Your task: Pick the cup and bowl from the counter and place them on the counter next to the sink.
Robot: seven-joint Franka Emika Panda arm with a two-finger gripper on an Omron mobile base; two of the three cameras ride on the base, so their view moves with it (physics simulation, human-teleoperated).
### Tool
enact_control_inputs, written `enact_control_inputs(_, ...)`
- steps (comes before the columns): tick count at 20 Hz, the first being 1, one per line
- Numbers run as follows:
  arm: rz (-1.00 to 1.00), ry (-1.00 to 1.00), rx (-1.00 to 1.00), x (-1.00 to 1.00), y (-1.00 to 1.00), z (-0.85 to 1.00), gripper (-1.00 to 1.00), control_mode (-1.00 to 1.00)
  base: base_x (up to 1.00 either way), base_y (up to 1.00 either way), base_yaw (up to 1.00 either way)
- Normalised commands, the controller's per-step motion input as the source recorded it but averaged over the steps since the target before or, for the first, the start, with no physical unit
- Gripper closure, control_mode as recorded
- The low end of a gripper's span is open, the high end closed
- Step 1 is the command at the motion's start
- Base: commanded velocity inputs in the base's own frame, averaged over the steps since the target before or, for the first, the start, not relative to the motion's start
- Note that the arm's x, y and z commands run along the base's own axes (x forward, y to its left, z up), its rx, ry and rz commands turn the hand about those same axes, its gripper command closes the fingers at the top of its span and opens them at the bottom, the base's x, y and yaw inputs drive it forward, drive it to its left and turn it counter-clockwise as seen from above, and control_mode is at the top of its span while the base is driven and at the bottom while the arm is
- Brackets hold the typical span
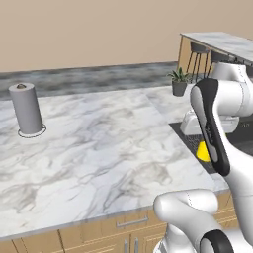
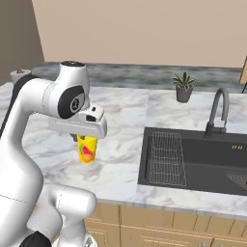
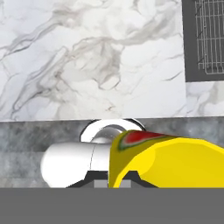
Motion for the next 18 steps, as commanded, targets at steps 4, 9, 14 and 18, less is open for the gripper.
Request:
enact_control_inputs(4, 0.0, -0.04, 0.02, 0.1, 0.0, -0.08, 1.0, -1.0, 0.0, 0.0, 0.0)
enact_control_inputs(9, 0.0, -0.11, -0.01, 0.48, 0.0, -0.15, 1.0, -1.0, 0.0, 0.0, 0.0)
enact_control_inputs(14, 0.0, -0.01, -0.11, 0.71, 0.0, -0.01, 1.0, -1.0, 0.0, 0.0, 0.0)
enact_control_inputs(18, 0.0, 0.05, -0.07, 0.33, 0.0, 0.0, 1.0, -1.0, 0.0, 0.0, 0.0)
